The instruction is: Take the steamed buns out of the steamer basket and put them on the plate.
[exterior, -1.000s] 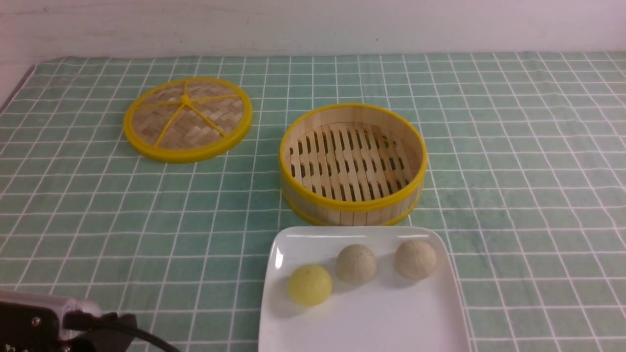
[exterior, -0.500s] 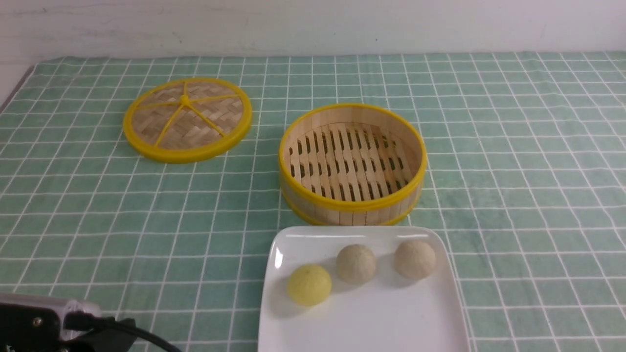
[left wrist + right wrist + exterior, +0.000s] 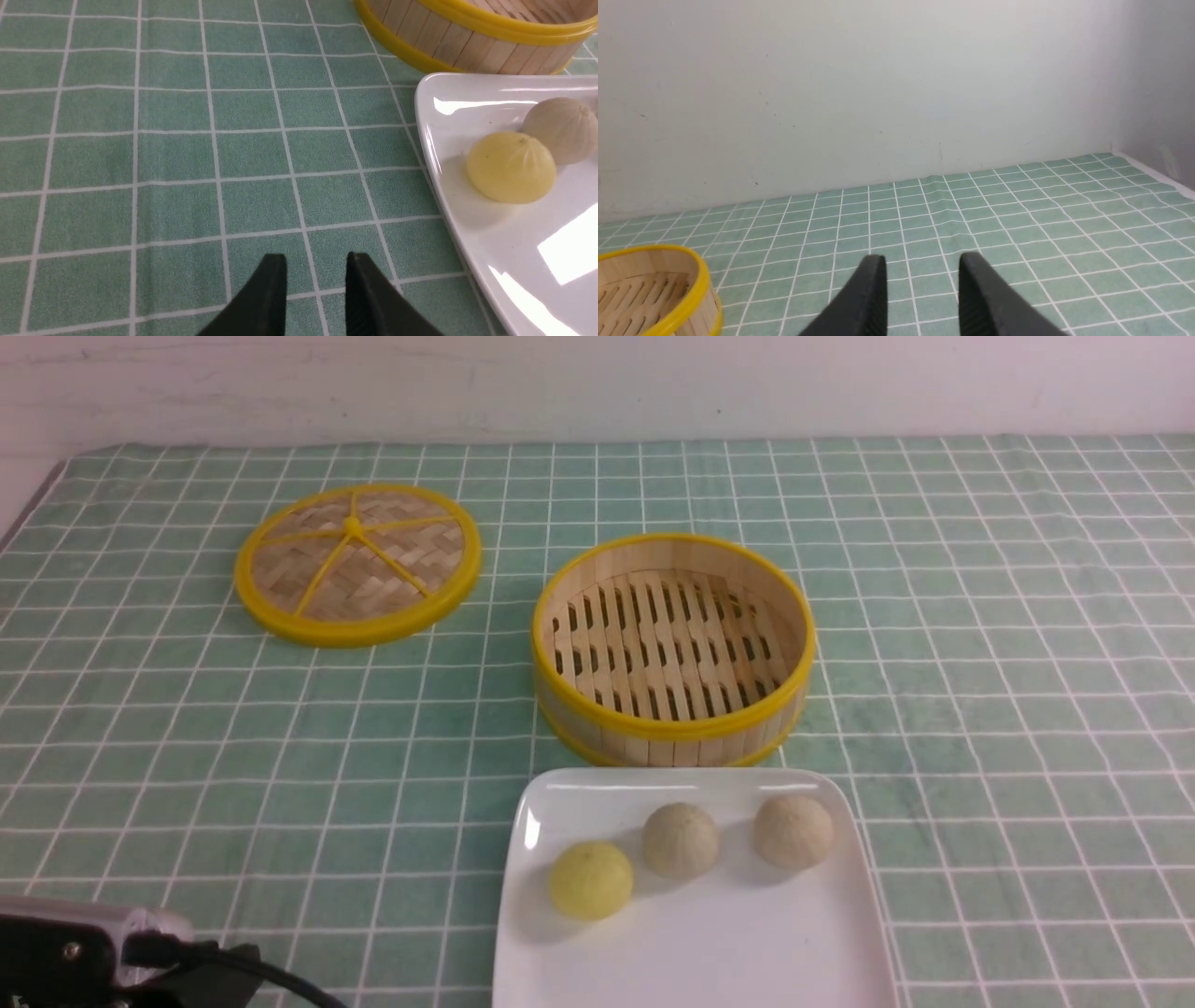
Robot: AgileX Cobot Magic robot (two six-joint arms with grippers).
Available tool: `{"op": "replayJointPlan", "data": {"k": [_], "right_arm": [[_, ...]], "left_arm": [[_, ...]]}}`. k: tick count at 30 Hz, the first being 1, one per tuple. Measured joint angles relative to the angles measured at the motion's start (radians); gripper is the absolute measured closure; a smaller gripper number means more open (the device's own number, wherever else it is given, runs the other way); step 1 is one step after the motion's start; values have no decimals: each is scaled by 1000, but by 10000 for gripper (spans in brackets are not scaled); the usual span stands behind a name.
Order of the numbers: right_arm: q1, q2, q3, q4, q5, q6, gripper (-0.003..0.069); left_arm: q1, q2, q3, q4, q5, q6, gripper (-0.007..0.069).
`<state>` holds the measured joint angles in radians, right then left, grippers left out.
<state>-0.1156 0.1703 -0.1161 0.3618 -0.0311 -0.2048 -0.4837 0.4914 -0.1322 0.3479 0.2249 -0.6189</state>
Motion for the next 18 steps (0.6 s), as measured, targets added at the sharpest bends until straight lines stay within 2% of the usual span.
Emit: {"op": "replayJointPlan", "data": {"k": [10, 18], "right_arm": [[0, 0, 0, -9, 1, -12, 415], [0, 0, 98, -109, 171, -80, 415]], "left_arm": [[0, 0, 0, 2, 0, 0, 396], [0, 0, 0, 2, 0, 0, 389]]}}
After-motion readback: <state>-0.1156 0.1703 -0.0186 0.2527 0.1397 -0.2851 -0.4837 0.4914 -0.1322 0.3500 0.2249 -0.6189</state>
